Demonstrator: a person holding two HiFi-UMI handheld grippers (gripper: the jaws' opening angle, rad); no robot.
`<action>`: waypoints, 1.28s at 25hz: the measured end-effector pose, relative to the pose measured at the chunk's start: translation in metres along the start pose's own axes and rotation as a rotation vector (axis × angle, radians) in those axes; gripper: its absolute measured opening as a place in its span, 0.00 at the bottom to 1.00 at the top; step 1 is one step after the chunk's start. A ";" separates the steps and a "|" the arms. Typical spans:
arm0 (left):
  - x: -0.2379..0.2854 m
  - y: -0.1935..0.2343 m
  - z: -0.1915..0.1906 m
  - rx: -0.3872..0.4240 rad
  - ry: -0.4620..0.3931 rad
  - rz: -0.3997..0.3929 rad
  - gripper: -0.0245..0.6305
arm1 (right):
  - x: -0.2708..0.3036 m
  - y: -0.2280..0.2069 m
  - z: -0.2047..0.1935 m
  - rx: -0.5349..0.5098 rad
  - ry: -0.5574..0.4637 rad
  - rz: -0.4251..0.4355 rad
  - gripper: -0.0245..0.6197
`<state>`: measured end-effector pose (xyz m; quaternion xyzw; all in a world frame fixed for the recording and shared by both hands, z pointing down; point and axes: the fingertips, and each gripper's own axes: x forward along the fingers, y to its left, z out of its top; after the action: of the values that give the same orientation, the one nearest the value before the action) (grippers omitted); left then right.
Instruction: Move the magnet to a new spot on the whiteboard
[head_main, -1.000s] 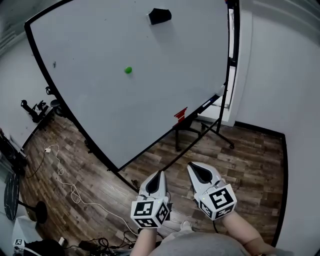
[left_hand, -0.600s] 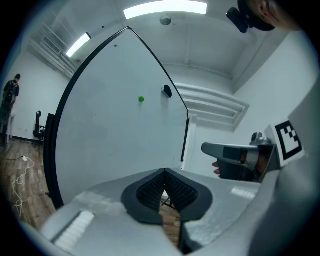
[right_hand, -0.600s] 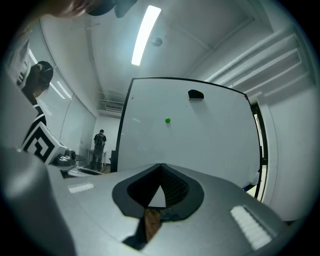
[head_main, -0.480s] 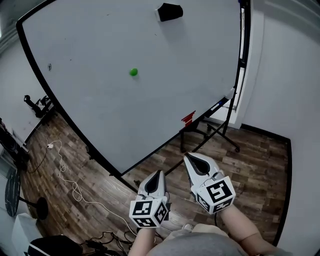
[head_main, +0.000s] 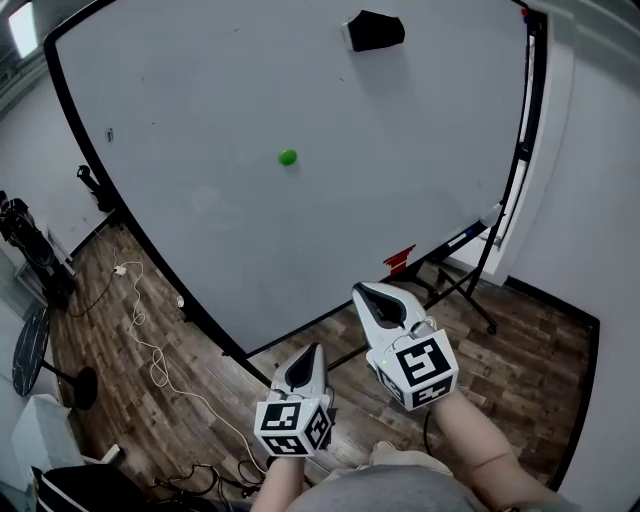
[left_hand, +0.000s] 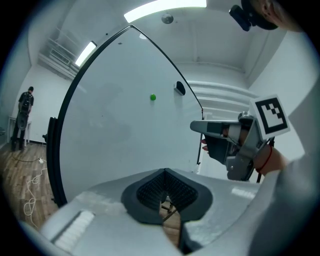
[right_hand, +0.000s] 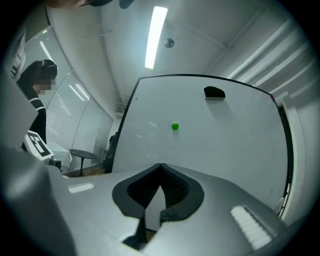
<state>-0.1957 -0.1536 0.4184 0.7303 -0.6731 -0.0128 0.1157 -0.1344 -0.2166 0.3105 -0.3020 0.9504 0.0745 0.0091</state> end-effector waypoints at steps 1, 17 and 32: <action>0.003 0.001 0.002 0.000 -0.003 0.016 0.04 | 0.007 -0.004 0.002 -0.004 -0.001 0.014 0.04; 0.028 0.015 0.020 -0.039 -0.062 0.203 0.04 | 0.103 -0.034 0.073 -0.096 -0.073 0.166 0.04; 0.020 0.025 0.011 -0.048 -0.080 0.291 0.04 | 0.161 -0.036 0.109 -0.181 -0.098 0.163 0.15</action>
<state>-0.2206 -0.1768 0.4156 0.6209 -0.7755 -0.0412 0.1070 -0.2481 -0.3218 0.1879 -0.2193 0.9596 0.1749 0.0220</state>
